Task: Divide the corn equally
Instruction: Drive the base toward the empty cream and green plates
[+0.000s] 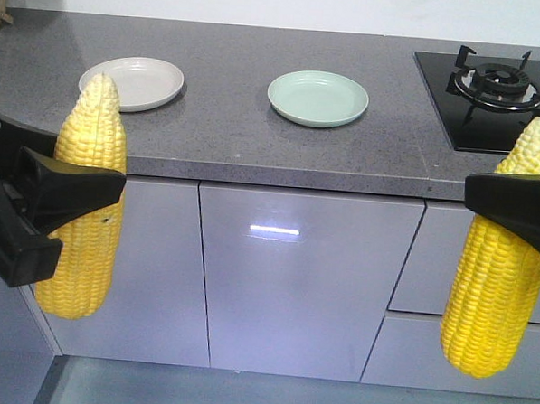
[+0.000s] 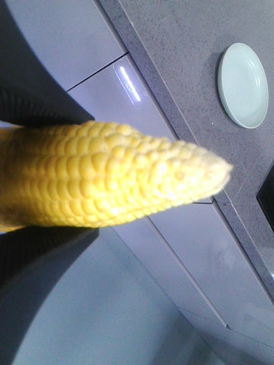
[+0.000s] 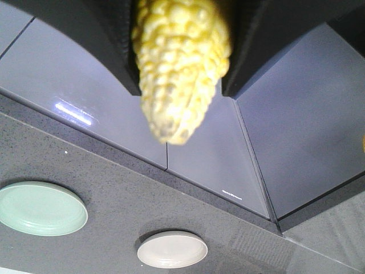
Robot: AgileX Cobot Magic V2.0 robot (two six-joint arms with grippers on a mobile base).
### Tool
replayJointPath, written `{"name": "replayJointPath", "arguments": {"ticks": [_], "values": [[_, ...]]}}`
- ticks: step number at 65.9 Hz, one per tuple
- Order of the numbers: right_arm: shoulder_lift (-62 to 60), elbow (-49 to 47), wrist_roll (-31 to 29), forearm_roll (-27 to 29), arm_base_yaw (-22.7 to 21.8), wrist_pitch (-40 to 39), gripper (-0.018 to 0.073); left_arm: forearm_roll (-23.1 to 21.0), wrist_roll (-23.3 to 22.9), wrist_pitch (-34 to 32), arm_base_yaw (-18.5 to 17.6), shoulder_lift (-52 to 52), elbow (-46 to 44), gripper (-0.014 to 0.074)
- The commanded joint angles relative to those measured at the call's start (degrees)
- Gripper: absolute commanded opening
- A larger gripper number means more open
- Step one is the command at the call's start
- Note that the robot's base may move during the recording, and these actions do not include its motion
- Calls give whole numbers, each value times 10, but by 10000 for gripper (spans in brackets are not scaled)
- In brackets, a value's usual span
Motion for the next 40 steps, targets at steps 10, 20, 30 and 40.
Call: {"name": "replayJointPath", "arguments": {"ticks": [10, 20, 30, 40], "values": [[-2, -14, -4, 15, -3, -35, 168, -10, -1, -38, 1, -5, -13, 251], [-2, -14, -4, 15, -3, -35, 168, -10, -1, -38, 1, -5, -13, 251], [-2, -14, -4, 15, -3, -35, 168, -10, -1, -38, 1, -5, -13, 251], [-2, -14, -4, 15, -3, -35, 168, -10, -1, -38, 1, -5, -13, 251]]}}
